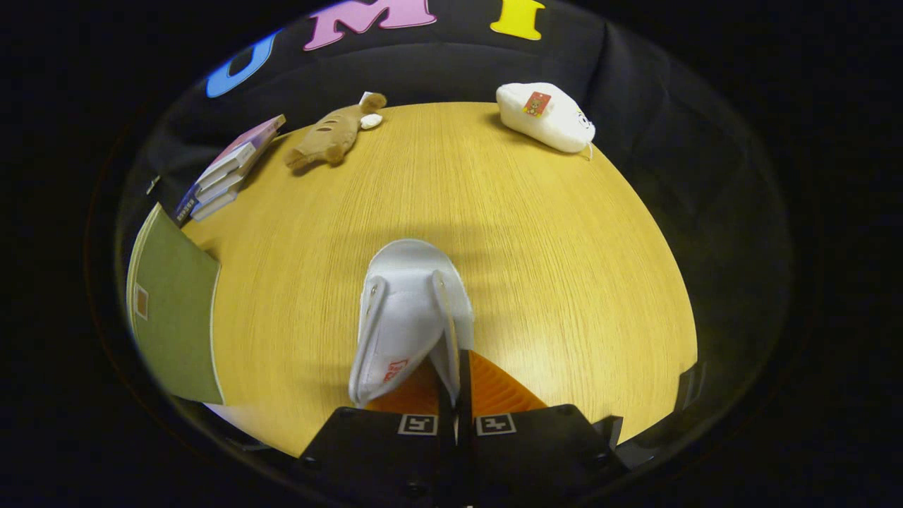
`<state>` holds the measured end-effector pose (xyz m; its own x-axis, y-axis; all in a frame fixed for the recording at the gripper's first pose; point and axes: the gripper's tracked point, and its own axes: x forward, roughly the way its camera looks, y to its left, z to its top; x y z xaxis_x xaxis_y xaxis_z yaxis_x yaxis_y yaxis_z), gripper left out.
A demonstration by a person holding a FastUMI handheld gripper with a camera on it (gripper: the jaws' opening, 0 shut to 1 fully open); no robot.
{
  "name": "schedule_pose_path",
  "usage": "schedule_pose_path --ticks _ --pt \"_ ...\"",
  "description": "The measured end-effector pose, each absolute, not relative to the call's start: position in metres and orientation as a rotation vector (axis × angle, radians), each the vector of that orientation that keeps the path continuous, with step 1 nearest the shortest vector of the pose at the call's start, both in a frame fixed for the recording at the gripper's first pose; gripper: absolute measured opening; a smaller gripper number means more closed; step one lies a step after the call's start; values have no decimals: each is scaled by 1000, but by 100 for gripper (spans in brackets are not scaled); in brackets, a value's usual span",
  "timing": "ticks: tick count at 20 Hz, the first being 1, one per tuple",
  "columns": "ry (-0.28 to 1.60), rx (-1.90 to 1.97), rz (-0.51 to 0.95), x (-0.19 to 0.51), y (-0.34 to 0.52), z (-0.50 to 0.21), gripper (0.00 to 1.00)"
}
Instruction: Open the storage box then place both shoes into the box .Put the left shoe in first, then the right shoe, with the right side of both shoes facing outward in a uniform manner.
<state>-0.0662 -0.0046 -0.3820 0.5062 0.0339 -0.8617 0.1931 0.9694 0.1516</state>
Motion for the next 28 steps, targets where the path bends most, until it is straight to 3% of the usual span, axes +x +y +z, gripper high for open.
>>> schedule_pose_path --ticks 15,28 --pt "831 369 -43 -45 65 -256 5" --pt "684 367 261 -16 223 -121 5"
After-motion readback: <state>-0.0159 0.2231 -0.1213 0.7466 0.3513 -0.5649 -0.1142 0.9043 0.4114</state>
